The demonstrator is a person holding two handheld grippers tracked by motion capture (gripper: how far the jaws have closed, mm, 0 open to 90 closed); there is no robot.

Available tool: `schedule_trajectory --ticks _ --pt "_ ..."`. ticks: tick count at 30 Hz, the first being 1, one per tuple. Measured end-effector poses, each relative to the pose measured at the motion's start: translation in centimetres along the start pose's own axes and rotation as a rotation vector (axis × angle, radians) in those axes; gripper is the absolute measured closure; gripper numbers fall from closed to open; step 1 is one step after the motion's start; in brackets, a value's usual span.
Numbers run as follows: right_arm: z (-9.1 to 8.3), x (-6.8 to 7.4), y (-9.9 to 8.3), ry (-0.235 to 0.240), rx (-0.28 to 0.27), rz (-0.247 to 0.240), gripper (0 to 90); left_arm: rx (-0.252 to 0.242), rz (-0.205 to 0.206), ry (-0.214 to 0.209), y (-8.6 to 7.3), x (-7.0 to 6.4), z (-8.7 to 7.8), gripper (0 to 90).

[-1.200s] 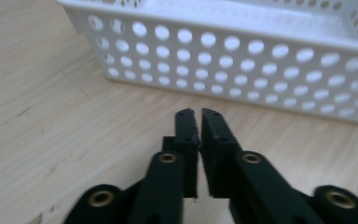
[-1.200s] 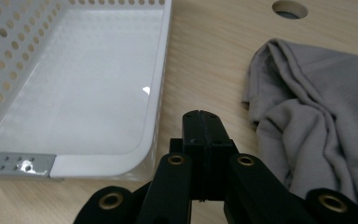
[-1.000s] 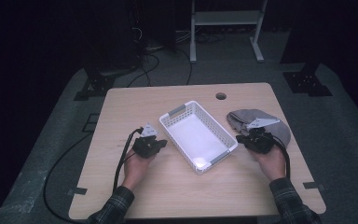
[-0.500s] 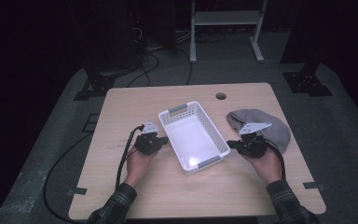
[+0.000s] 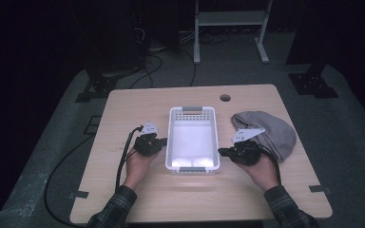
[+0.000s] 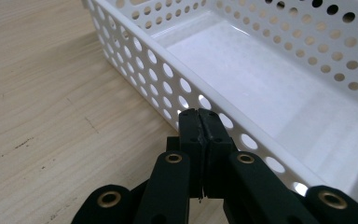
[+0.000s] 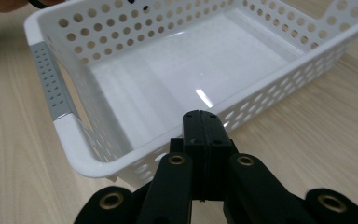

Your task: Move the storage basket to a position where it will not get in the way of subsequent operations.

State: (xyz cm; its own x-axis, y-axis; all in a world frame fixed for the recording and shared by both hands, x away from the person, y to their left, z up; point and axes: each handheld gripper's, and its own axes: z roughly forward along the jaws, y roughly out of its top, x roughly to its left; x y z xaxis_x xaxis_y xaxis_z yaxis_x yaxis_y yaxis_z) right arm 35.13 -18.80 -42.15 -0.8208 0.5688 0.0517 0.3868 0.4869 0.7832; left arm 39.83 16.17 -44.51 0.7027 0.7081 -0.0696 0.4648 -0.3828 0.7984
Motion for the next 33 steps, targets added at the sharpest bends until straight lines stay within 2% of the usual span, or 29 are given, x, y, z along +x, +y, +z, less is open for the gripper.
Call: schedule_trajectory --ticks 9,11,13,15,17,18,21,23,27,30,33 --pt "0.5 0.7 0.4 0.032 -0.010 -0.007 89.6 0.004 -0.003 0.017 0.0 0.4 -0.3 90.0" --pt "0.6 0.9 0.5 0.024 -0.005 -0.016 89.6 0.024 0.002 0.046 0.1 0.6 -0.5 89.3" --pt "0.5 0.8 0.5 0.016 -0.011 -0.011 89.5 0.018 -0.006 0.066 0.1 0.9 -0.9 88.2" --pt "0.4 0.5 0.3 -0.007 -0.014 -0.003 83.0 0.009 -0.012 0.073 0.4 1.2 -1.6 86.0" --pt "0.3 0.1 0.0 -0.036 -0.016 0.020 72.0 -0.001 -0.013 0.071 0.6 1.3 -2.2 81.9" --pt "0.3 -0.2 -0.3 -0.057 -0.017 0.039 64.6 -0.004 -0.016 0.072 0.7 1.3 -2.4 78.4" --pt "0.3 -1.1 -0.8 -0.094 -0.010 0.085 52.6 -0.016 -0.025 0.096 1.0 1.4 -3.2 70.0" --pt "0.3 -1.7 -1.2 -0.127 0.002 0.100 47.4 -0.025 -0.038 0.102 1.1 1.6 -3.6 64.5" --pt "0.9 -2.5 -2.0 -0.179 0.049 0.110 39.4 -0.042 -0.062 0.077 1.4 1.4 -4.0 50.2" --pt "1.4 -3.0 -2.7 -0.197 0.065 0.123 36.5 -0.053 -0.063 0.064 1.7 0.7 -3.9 43.0" --pt "2.0 -3.4 -3.0 -0.207 0.088 0.136 34.9 -0.031 -0.040 0.043 1.8 -0.2 -3.3 40.6"
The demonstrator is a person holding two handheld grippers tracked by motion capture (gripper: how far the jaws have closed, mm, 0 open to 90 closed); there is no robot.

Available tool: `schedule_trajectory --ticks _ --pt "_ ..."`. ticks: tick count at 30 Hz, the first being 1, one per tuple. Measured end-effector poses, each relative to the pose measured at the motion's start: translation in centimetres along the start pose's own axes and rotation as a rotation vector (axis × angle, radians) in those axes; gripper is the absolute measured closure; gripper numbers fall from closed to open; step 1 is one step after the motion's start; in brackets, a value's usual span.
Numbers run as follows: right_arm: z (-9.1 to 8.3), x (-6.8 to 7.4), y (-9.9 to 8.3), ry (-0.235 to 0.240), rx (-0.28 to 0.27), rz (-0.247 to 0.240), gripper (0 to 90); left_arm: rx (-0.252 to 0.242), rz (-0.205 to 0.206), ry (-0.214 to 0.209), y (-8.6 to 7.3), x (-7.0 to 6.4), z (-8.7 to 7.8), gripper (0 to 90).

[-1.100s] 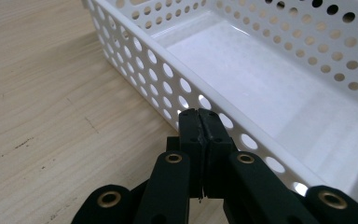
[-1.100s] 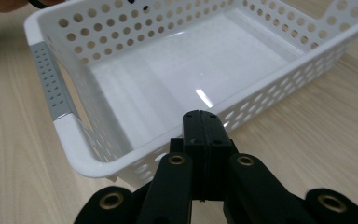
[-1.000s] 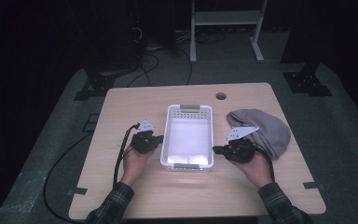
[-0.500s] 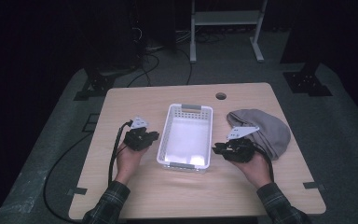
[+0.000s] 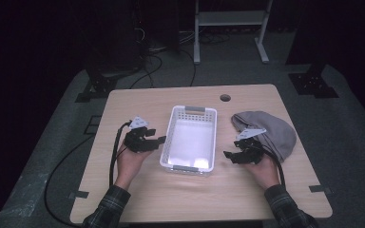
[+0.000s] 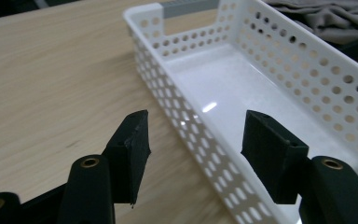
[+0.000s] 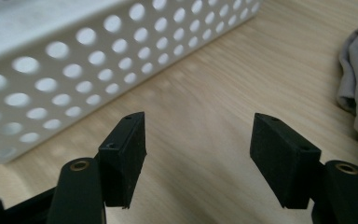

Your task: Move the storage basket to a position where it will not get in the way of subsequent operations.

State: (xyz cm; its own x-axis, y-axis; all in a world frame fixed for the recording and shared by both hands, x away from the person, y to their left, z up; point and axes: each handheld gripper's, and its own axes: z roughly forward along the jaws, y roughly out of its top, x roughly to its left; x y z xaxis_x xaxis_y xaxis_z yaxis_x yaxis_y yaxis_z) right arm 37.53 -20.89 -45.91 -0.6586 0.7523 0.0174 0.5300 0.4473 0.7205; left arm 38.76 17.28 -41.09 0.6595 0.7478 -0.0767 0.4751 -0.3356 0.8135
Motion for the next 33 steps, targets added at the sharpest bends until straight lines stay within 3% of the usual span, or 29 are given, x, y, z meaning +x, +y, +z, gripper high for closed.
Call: schedule_trajectory --ticks 7,14,24,33 --pt "1.1 -0.6 -0.7 -0.001 0.018 0.016 34.9 0.059 0.022 -0.022 -0.4 -1.2 1.5 45.4" --pt "1.6 -0.3 -0.8 -0.003 0.024 0.006 34.9 0.091 0.034 -0.031 -0.7 -1.3 1.7 62.3" --pt "1.6 -0.3 -1.1 -0.010 0.013 0.000 31.8 0.118 0.064 0.022 -0.6 -0.8 1.2 76.5" --pt "1.8 -0.5 -1.6 -0.006 -0.020 -0.004 25.9 0.144 0.097 0.060 -0.4 -0.1 0.7 83.0"
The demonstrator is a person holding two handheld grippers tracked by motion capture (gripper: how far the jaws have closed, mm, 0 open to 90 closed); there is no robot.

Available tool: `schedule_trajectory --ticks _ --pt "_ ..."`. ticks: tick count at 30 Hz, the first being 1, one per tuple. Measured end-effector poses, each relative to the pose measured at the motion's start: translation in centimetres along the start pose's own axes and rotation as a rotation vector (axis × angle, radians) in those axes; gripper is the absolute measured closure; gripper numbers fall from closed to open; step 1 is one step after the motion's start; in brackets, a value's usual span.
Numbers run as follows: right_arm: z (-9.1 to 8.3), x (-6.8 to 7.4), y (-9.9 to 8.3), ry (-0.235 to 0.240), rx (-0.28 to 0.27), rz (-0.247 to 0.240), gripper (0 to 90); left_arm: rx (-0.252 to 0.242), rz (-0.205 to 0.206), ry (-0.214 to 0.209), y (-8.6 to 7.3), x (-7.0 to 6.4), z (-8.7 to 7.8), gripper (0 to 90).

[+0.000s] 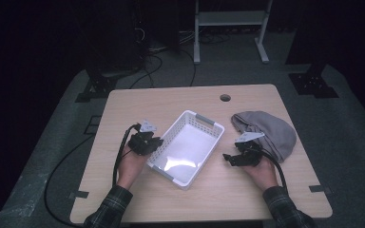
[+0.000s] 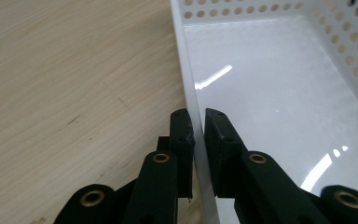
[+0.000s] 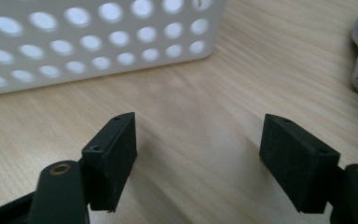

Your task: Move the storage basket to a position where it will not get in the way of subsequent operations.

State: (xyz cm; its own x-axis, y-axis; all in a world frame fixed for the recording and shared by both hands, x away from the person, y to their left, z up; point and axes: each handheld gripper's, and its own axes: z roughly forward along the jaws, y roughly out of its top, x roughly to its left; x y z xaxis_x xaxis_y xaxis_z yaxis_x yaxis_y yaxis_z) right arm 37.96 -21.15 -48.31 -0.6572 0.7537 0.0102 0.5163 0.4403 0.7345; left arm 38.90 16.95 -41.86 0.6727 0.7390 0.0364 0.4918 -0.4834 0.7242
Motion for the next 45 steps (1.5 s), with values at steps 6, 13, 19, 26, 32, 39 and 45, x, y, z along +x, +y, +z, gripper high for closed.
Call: schedule_trajectory --ticks 6,13,19,26,32,39,45 --pt "0.1 0.0 -0.1 0.000 -0.011 -0.002 23.0 -0.014 -0.015 -0.014 0.0 0.7 -0.6 84.8" --pt "0.1 0.0 -0.2 -0.003 -0.012 0.001 20.6 -0.019 0.004 -0.017 0.0 1.5 -0.8 84.8" --pt "0.1 0.1 -0.2 -0.009 -0.009 0.009 19.7 -0.031 0.032 -0.007 0.3 2.5 -1.3 84.8" --pt "0.2 0.1 -0.2 -0.010 -0.010 0.009 19.7 -0.035 0.013 0.017 0.4 4.4 -1.2 84.9" --pt "0.2 0.1 -0.2 -0.010 -0.009 0.009 19.8 -0.033 -0.003 0.039 0.4 6.3 -1.1 84.8" --pt "0.1 0.1 -0.2 -0.012 -0.009 0.011 19.6 -0.032 -0.039 0.075 0.1 8.6 -1.4 84.8" --pt "0.2 0.1 -0.2 -0.017 -0.008 0.015 18.6 -0.024 -0.057 0.101 -0.2 10.3 -1.7 84.8"
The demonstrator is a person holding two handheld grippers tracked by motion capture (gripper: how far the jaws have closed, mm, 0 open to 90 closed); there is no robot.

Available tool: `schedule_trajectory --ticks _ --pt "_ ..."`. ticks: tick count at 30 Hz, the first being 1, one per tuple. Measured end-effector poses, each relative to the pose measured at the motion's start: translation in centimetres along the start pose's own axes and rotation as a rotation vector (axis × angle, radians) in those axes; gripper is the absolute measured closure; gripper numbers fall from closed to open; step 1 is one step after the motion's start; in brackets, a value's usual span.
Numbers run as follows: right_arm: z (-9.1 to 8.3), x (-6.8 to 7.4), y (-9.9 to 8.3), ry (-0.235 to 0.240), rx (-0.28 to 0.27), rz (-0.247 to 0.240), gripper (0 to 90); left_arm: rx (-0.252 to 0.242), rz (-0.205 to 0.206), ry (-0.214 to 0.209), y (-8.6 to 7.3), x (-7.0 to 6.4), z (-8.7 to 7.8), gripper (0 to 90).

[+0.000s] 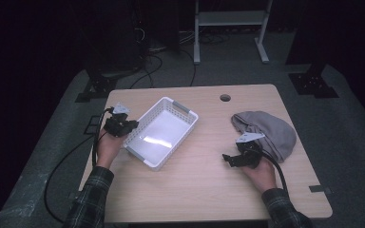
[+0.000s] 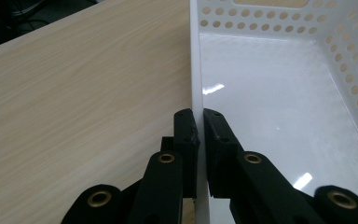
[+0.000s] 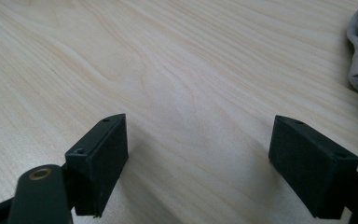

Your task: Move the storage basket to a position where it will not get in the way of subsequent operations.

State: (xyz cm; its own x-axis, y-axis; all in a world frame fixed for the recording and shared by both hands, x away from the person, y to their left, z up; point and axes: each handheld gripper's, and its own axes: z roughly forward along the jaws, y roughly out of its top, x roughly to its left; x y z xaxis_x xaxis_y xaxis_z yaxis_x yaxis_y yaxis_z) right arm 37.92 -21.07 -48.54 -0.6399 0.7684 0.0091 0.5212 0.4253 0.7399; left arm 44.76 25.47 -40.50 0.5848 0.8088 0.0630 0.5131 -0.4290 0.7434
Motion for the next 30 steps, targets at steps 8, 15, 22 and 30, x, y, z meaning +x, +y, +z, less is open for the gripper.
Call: schedule_trajectory --ticks 8,15,22,30 --pt "0.1 0.0 0.0 -0.004 0.005 0.003 14.6 0.016 -0.034 0.031 -0.8 2.8 -0.4 84.7" --pt "0.2 0.0 0.1 -0.005 0.012 0.006 12.4 -0.001 -0.058 0.073 -1.1 4.8 -0.6 84.6" --pt "0.2 0.0 0.1 -0.006 0.016 0.004 11.1 0.028 -0.095 0.085 -2.1 5.9 0.0 82.7" --pt "0.2 0.0 0.1 -0.007 0.014 0.006 11.0 0.015 -0.077 0.096 -1.7 5.5 -1.1 53.3"
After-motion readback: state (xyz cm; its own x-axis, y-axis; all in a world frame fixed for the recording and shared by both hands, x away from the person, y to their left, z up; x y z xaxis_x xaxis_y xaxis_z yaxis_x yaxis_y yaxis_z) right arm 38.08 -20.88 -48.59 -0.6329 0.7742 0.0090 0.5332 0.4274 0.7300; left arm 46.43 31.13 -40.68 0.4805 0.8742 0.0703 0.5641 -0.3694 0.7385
